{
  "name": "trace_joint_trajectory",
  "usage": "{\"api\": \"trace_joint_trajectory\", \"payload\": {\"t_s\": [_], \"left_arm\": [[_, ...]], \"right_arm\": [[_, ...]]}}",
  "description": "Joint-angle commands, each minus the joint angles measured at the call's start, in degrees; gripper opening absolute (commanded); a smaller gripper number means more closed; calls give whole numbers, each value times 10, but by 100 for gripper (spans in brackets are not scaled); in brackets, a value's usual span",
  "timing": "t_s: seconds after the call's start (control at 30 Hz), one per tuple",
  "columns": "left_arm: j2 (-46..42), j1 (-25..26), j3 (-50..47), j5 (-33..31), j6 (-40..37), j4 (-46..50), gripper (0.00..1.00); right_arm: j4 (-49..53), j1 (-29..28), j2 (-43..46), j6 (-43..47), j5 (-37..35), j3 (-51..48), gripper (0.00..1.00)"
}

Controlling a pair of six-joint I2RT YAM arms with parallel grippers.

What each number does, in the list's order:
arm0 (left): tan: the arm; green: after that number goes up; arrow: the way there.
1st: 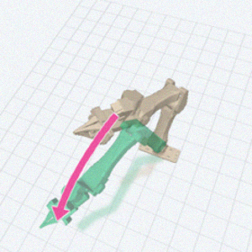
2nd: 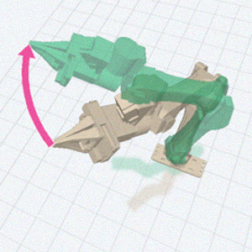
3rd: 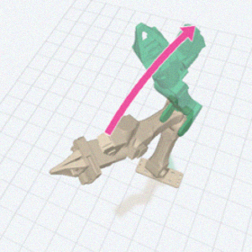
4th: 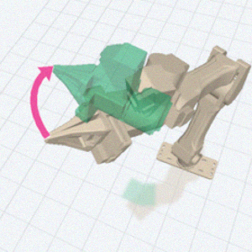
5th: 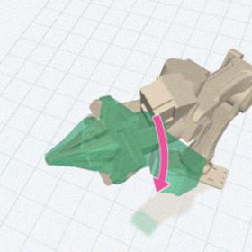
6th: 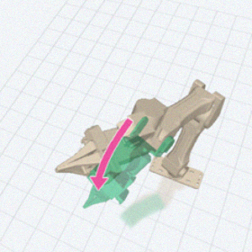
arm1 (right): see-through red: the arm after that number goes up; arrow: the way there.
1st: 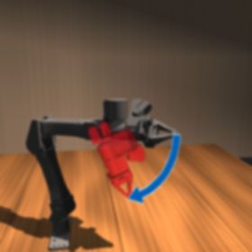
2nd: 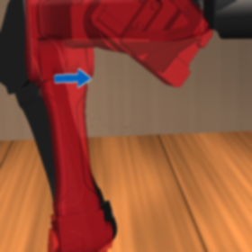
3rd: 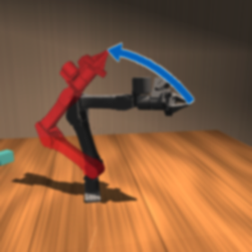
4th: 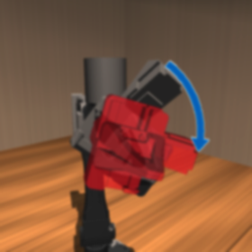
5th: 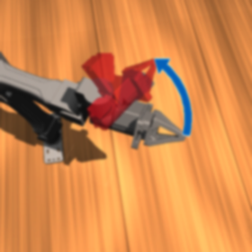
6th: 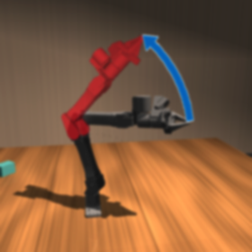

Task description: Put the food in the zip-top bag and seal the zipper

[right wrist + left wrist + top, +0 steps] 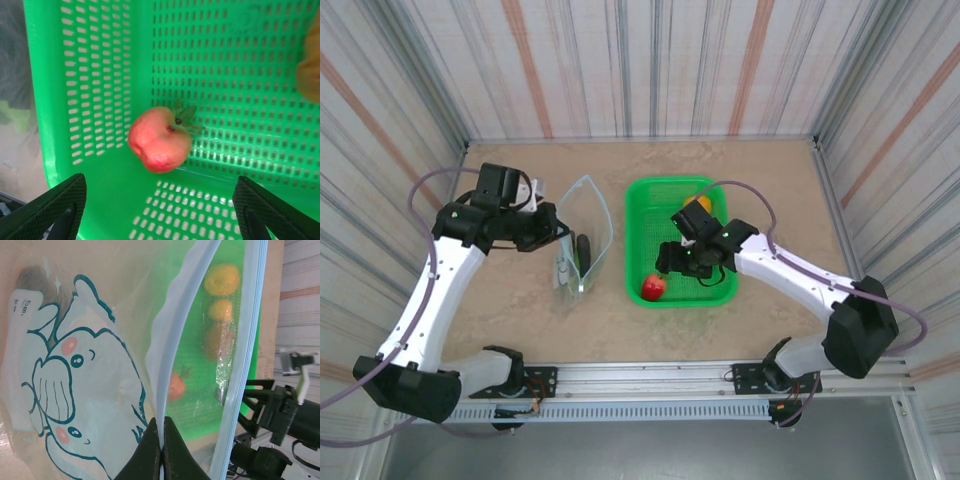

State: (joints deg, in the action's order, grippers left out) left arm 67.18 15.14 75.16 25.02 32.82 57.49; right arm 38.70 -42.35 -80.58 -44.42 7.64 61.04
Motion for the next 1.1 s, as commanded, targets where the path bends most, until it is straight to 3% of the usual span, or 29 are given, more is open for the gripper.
{"api": "trace_joint_trajectory", "payload": {"t_s": [0.0,0.33,0.47,0.67,1.07], "left_arm": [[3,7,-13,20,6,-16,0],[-51,16,-43,9,-16,-8,0],[-67,16,-48,5,-21,-15,0],[-101,16,-61,9,-27,-55,0],[-84,15,-79,47,-37,-83,0]], "right_arm": [[-30,-1,-27,-41,43,-9,81],[-45,-8,-172,2,65,30,79],[-34,-1,-201,11,51,51,73],[-35,2,-195,-10,55,45,54],[-2,24,-134,10,25,54,51]]}}
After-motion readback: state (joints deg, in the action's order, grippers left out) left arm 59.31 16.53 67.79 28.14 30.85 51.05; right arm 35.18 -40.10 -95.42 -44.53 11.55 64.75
